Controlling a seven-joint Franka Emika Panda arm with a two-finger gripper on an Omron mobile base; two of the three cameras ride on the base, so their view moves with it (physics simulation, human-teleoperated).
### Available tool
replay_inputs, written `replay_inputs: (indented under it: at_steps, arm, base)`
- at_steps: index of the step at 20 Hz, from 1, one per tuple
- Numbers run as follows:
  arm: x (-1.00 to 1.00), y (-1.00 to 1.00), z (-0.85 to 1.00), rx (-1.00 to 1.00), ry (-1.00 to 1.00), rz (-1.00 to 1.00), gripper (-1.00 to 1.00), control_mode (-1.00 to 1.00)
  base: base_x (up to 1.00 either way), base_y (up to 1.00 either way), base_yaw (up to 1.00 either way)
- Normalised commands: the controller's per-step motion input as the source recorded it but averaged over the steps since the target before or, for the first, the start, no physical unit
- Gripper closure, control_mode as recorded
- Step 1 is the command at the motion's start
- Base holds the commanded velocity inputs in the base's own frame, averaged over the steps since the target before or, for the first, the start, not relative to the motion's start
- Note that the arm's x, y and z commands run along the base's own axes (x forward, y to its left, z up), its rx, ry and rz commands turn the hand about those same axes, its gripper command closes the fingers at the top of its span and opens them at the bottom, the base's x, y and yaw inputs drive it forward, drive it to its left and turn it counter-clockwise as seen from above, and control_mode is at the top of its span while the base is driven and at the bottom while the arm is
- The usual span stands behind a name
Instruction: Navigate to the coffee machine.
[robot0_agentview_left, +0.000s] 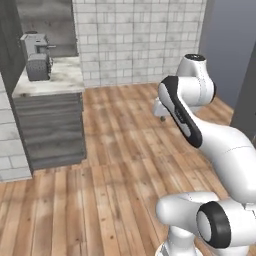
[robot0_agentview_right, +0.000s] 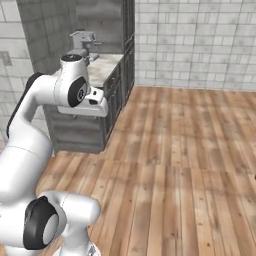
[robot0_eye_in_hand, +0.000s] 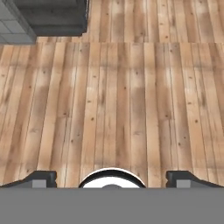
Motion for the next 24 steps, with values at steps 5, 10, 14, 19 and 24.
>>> replay_inputs:
  at_steps: [5,10,14,19,24]
  arm:
    - [0.00,0.00,0.00,0.00,0.00,0.00,-1.00,1.00]
    - [0.00,0.00,0.00,0.00,0.00,0.00,-1.00,1.00]
    - [0.00,0.00,0.00,0.00,0.00,0.00,-1.00,1.00]
    - [0.00,0.00,0.00,0.00,0.00,0.00,-1.00,1.00]
    - [0.00,0.00,0.00,0.00,0.00,0.00,-1.00,1.00]
  base:
    - [0.85,-0.48,0.00]
    - [1.00,-0.48,0.00]
    - [1.00,-0.14,0.00]
    - [1.00,0.00,0.00]
    - [1.00,0.00,0.00]
